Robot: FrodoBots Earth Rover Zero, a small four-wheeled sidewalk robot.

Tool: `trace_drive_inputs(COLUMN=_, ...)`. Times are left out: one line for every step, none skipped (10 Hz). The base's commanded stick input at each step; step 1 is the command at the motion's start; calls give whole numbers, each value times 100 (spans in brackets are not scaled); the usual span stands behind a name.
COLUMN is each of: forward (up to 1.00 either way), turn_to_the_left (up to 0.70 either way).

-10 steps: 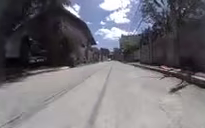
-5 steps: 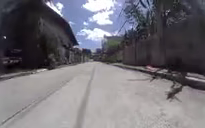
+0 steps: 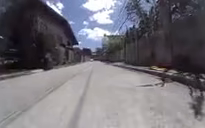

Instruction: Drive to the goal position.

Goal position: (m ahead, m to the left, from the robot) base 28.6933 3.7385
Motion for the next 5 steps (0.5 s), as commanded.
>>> trace_drive_inputs(forward=100, turn_to_the_left=6)
trace_drive_inputs(forward=100, turn_to_the_left=0)
trace_drive_inputs(forward=100, turn_to_the_left=0)
trace_drive_inputs(forward=100, turn_to_the_left=2)
trace_drive_inputs(forward=100, turn_to_the_left=5)
